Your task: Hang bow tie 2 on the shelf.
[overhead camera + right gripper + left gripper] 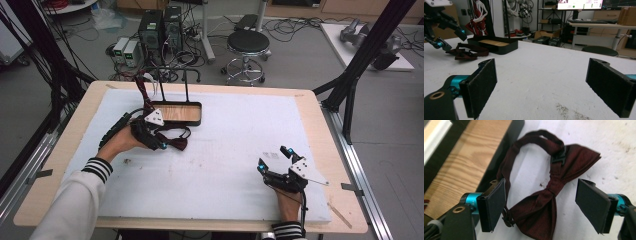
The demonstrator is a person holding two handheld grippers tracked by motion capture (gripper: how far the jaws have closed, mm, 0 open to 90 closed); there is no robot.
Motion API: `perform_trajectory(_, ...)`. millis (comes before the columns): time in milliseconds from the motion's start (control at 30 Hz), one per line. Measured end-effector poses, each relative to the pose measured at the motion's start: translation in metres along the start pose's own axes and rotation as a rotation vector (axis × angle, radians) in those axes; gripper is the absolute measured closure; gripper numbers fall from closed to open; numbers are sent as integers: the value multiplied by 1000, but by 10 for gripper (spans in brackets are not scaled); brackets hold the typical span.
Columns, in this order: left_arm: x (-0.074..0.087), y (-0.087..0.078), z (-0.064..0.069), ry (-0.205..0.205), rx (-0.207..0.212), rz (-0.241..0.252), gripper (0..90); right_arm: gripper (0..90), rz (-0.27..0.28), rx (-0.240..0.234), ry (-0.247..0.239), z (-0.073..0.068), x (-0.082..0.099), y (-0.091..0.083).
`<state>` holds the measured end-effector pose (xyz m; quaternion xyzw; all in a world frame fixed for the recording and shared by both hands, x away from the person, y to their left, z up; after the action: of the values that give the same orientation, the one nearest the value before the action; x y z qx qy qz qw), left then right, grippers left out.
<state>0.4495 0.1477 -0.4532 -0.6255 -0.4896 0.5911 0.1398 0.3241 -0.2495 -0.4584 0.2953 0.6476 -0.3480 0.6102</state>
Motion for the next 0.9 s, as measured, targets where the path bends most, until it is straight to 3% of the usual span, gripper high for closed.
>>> perform_trajectory(67,2,2,1,-7,25,-14,282,92,1,1,0,0,0,0)
perform_trajectory(367,8,8,1,16,50,-84,333,92,2,1,1,1,0,0)
perform_trajectory(633,12,13,2,25,79,-111,427,92,3,-1,2,1,0,0)
perform_trajectory(767,11,13,1,10,77,-112,488,92,1,1,2,0,0,0)
perform_trajectory(900,9,14,-1,-41,70,-122,565,92,1,1,3,0,0,0)
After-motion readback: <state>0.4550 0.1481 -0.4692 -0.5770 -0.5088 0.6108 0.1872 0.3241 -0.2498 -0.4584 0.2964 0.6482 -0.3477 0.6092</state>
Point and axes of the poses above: each handheld gripper's, and its own axes: y roughly forward along the jaws, x roughly out of its underside, z roughly to its right, the point moved 6 cm from there along y, roughly forward along the jaws, and after that the axes turned 6 degrees about -x, right-handed, at the moved point
